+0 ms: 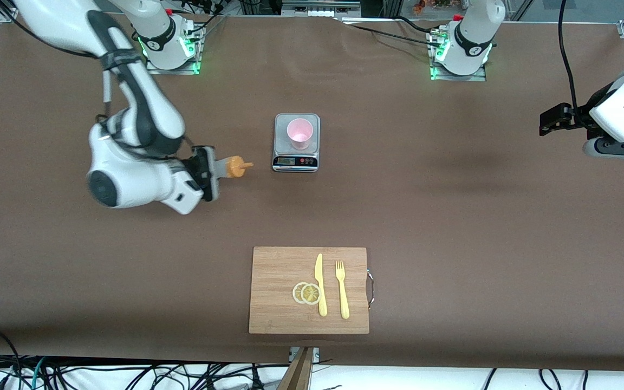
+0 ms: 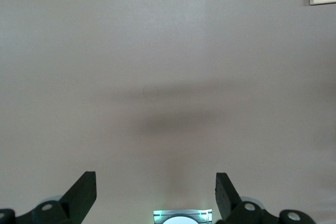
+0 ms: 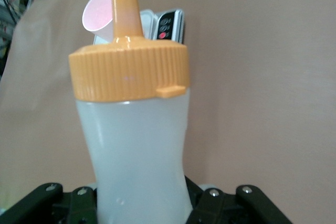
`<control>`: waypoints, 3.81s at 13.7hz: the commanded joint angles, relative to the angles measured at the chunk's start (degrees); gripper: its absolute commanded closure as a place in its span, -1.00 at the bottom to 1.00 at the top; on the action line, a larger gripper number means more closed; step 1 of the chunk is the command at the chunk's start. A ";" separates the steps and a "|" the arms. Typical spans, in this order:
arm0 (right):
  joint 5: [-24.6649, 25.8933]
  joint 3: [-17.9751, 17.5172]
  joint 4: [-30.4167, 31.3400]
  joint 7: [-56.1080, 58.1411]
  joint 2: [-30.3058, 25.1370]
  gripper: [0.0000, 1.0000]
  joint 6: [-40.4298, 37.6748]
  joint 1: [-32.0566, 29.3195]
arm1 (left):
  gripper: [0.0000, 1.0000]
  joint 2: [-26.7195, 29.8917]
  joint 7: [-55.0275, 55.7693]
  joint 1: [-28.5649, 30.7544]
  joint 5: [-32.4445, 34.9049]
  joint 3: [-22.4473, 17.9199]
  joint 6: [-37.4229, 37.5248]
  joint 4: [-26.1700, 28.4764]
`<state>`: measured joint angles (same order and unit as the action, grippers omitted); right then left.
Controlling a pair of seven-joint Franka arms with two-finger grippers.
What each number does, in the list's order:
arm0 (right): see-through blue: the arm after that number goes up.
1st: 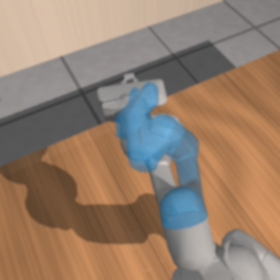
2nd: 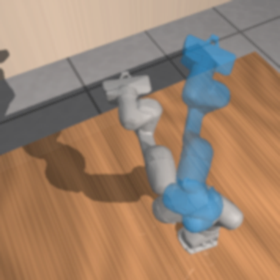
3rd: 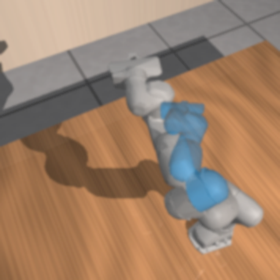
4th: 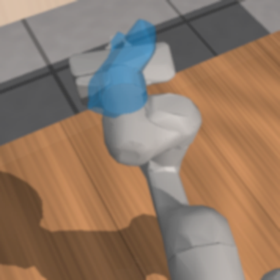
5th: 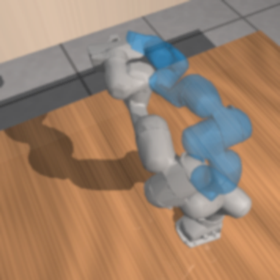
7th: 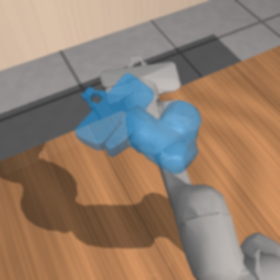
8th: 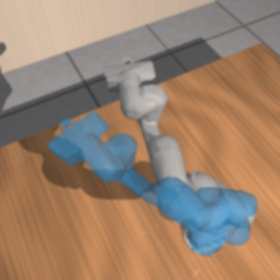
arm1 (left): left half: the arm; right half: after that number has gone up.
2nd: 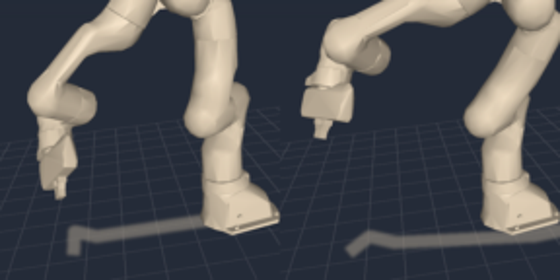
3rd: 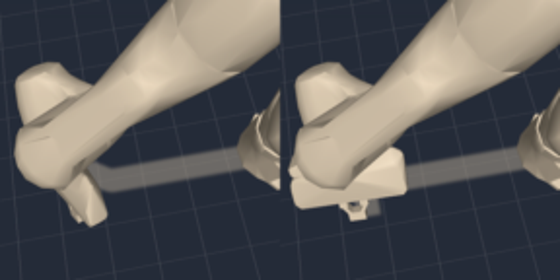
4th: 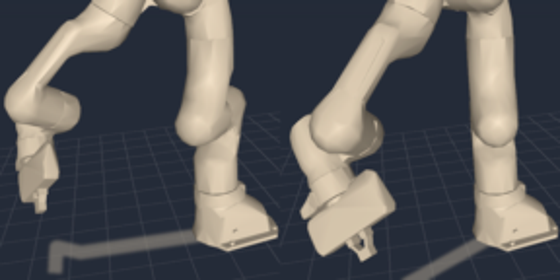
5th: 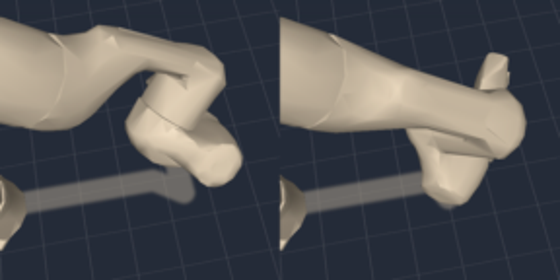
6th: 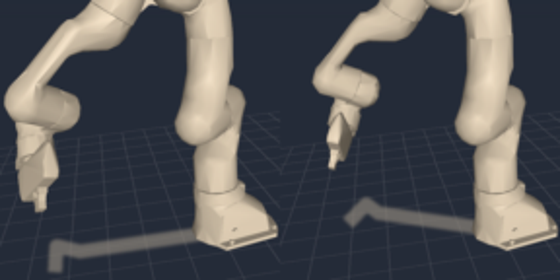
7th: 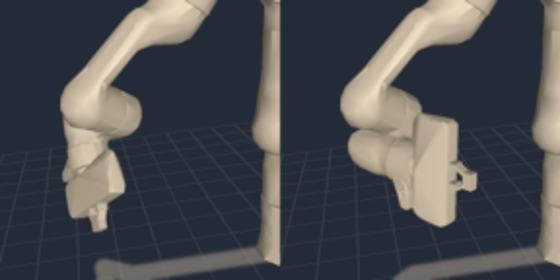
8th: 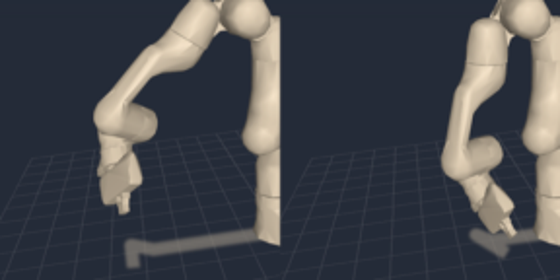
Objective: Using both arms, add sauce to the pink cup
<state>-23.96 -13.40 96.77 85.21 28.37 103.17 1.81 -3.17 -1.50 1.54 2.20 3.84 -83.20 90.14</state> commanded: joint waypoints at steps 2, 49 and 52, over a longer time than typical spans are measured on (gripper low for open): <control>-12.90 0.56 0.88 15.99 1.76 0.86 -4.37 -7.77 | -1.00 0.00 -1.40 0.57 0.44 0.38 0.41 -0.31; 21.58 16.39 7.03 -33.99 -20.81 -1.00 -5.44 -4.53 | -1.00 -0.17 -1.40 0.57 0.44 0.38 0.41 -0.40; 23.77 16.30 6.68 -53.50 -23.01 -1.00 -5.35 -3.48 | -1.00 -0.17 -1.40 0.57 0.44 0.38 0.41 -0.40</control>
<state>-2.67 2.96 101.49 42.54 7.93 96.48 -1.94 -3.29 -1.50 1.55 2.20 3.84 -83.20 90.14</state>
